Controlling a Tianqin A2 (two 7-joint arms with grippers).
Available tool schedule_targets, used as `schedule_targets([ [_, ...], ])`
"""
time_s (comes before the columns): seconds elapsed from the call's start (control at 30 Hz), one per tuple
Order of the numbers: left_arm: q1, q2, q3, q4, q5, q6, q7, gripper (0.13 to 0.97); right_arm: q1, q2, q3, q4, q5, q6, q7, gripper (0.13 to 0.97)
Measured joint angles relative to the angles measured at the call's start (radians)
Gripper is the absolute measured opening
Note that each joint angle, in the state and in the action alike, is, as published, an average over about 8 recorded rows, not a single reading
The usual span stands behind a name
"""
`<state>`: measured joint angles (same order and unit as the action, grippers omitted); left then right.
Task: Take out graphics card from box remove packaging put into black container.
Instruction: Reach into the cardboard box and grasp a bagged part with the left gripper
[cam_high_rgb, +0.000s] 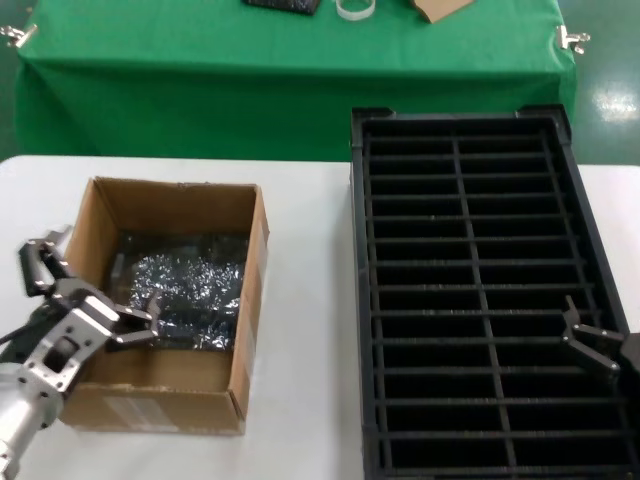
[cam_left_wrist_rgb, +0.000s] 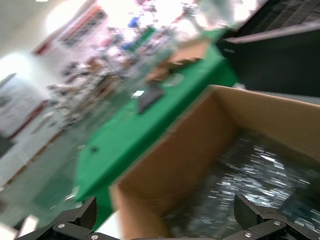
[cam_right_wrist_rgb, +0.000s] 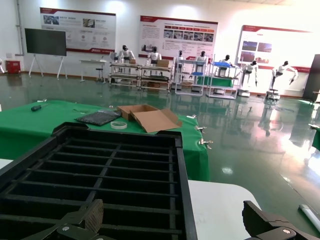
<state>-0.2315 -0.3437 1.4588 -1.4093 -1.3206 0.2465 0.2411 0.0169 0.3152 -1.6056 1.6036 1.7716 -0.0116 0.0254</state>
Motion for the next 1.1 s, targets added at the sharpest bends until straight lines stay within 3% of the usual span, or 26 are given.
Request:
schedule_targets([
  [0.23, -0.110, -0.033, 0.084, 0.115, 0.238, 0.119, -0.090, 0.966, 0.000, 0.000, 0.000, 0.000, 0.000, 0.000, 0.000, 0.966],
  [0.4, -0.186, -0.052, 0.152, 0.195, 0.313, 0.137, -0.080, 0.966, 0.000, 0.000, 0.000, 0.000, 0.000, 0.000, 0.000, 0.966],
  [0.7, -0.269, -0.076, 0.280, 0.292, 0.315, 0.059, 0.032, 0.966, 0.000, 0.000, 0.000, 0.000, 0.000, 0.000, 0.000, 0.966],
  [1.1, -0.341, -0.114, 0.412, 0.424, 0.225, -0.030, 0.159, 0.966, 0.000, 0.000, 0.000, 0.000, 0.000, 0.000, 0.000, 0.966],
])
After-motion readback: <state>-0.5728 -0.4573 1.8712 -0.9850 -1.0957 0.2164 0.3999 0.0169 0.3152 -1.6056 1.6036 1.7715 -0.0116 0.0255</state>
